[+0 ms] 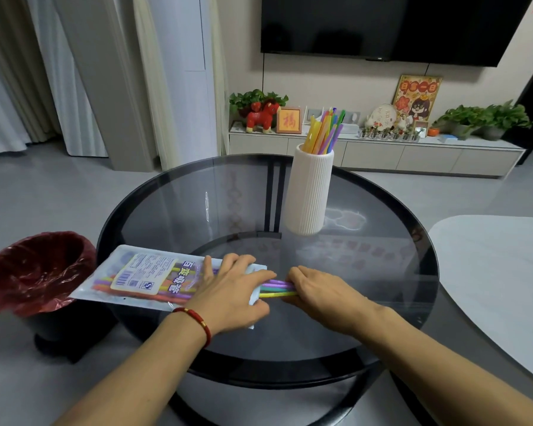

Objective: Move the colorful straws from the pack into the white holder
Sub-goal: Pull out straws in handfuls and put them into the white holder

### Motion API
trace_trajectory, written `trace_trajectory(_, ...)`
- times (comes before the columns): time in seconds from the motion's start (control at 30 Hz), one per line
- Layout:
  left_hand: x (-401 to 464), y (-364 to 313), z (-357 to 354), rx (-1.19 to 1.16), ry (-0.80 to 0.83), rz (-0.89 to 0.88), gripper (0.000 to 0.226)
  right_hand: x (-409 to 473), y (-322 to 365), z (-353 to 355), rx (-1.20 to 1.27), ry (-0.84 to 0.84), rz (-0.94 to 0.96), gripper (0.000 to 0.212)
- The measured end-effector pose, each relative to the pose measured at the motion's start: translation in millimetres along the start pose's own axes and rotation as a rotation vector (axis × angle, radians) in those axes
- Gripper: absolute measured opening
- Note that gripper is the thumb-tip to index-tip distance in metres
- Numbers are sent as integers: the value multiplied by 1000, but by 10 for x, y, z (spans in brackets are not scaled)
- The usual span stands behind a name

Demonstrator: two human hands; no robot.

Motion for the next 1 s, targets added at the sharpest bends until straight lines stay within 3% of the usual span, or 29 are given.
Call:
trace_trajectory(0.23, 43, -45, 29, 55, -29, 16, 36, -75, -162, 73, -57, 30, 7, 32)
trace_trajectory(0.4, 101, -95, -13, 143, 4, 16, 42, -182, -297, 204, -181, -20, 11, 29)
trace_trajectory(0.6, 149, -168, -59, 142, 33, 6, 42, -368, -287, 558, -333, -218, 94, 21)
trace_trajectory(0.7, 176, -194, -44, 122, 16, 18, 38, -508, -175, 826, -400, -451, 99, 28)
trace_trajectory(0.77, 195, -166, -9, 96, -2, 51, 38, -670, 18, 959, -258, -642, 204, 16)
trace_trajectory(0.83, 210, -150, 49, 63, -28, 78, 39, -727, 56, 974, 23, -719, 153, 31)
trace_trajectory(0.93, 202, -215, 132, 25, -83, 79, 37, -525, -184, 601, 502, -539, -242, 55)
trace_trajectory(1.0, 180, -315, 151, 11, -121, 53, 36, -436, -378, 368, 877, -508, -455, 52)
Point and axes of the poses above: each hand's wrist, its own x-axis towards the middle knuckle, its own z-axis out of the back of the hand, y = z × x, the point moved 10 cm from there along x, towards the middle knuckle, and after that the axes turned 4 degrees about x, right-handed, at the moved point
